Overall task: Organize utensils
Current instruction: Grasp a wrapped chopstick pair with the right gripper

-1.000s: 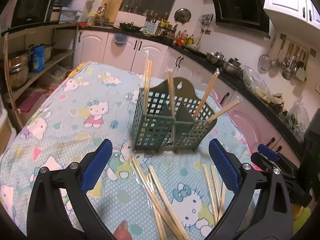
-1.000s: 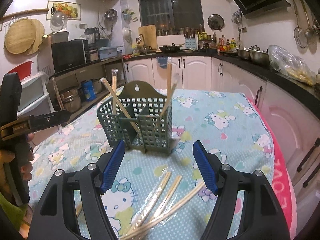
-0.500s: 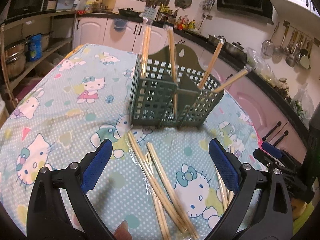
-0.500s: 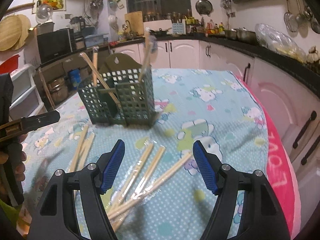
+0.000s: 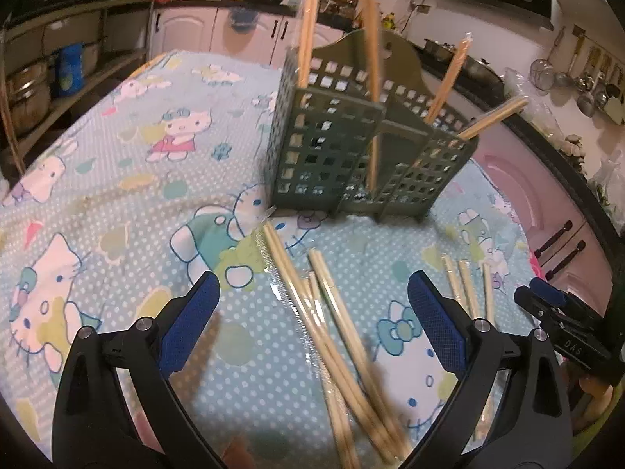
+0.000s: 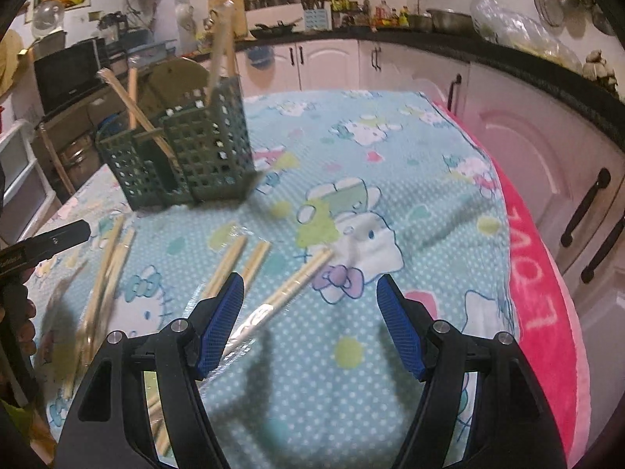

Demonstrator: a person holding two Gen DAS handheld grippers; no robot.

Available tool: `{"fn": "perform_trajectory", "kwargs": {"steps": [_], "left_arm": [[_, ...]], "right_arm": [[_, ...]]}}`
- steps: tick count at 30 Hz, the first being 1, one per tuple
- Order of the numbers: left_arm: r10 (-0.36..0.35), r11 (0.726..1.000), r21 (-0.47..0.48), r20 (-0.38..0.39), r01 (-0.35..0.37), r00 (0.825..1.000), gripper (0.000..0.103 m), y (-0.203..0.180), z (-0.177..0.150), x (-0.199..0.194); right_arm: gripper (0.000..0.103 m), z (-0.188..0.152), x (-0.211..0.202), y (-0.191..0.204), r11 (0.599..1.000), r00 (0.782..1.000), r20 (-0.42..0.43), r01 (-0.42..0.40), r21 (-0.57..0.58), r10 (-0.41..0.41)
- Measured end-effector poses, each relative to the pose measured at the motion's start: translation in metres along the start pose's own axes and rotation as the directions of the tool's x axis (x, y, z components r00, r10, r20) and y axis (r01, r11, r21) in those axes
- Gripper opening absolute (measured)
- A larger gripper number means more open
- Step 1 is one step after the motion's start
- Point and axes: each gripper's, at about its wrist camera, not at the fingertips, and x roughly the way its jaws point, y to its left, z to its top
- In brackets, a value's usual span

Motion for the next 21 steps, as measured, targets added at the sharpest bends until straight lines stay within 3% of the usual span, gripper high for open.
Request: {"fn": "perform_trajectory", "kwargs": {"steps": [4,6,9,13,21], "left_arm": [[0.004,1.000,-0.017,-0.019,-0.004,1.000,0.086,0.009,0.004,0.011],[-0.005,1.000,-0.029,-0.037,0.004,0.999,0.075,0.012,0.006,0.017],[-0.028,0.998,-0.064,-0.073,0.023,0.997,0.062,0.018,0.010,0.027],[-0.046,0.994,-0.102,-0.099,0.036,0.994,0.052,0.023,0.012,0.037],[-0.063,0.988,-0.150,-0.123,0.044,0.990,0.034,0.033,0.023,0.051]], "right_arm": [[0.068,0.003,0.011,-0.004,1.000,0.999,-0.037,-0.001,0.015,0.002],[0.067,0.005,0.018,-0.005,1.000,0.998,-0.061,-0.007,0.023,0.008],[0.055,0.009,0.028,-0.005,0.999,0.995,-0.094,-0.016,0.028,0.018],[0.043,0.016,0.041,-0.004,0.998,0.991,-0.122,-0.043,0.046,0.048],[0.038,0.025,0.065,-0.005,0.995,0.987,-0.154,-0.041,0.089,0.054]]}}
